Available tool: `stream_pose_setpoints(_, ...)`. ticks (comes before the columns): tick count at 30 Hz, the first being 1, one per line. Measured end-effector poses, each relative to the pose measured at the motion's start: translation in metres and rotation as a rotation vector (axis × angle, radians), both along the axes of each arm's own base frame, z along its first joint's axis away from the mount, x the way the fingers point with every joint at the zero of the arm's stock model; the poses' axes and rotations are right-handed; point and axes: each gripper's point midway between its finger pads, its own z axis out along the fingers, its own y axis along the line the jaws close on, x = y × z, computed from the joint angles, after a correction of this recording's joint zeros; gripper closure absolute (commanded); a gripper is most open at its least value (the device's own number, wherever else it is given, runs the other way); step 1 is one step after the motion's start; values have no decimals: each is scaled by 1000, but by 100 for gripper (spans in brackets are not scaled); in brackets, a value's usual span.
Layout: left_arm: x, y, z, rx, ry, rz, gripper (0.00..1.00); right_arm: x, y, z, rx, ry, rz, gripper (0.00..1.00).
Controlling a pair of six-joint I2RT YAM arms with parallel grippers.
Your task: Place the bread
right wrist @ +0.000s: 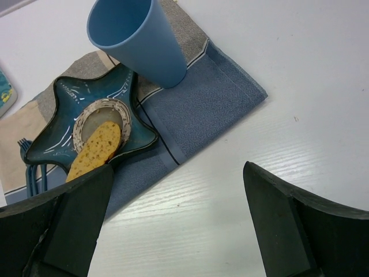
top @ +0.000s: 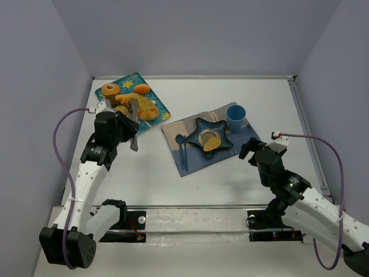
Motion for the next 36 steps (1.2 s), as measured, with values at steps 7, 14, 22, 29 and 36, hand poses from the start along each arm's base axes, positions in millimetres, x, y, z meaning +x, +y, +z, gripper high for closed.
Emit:
stream_pose_setpoints(7,-15,-107,-2,32,1,-357,94,-1,-1,5,16,-16,0,0)
stream_pose_setpoints(14,-38,-177,-18,84,37,-582,94,-1,-1,5,16,-16,0,0)
stream_pose_setpoints(22,-43,-215,-53,154,127,-687,73,-1,-1,3,9,-9,0,0)
stream_pose_setpoints(29,-42,-240,-62,210,158,-745,37,-1,-1,1,5,-5,0,0)
stream_pose_setpoints(36,-38,-239,-57,214,159,-732,28,-1,-1,2,8,-7,0,0)
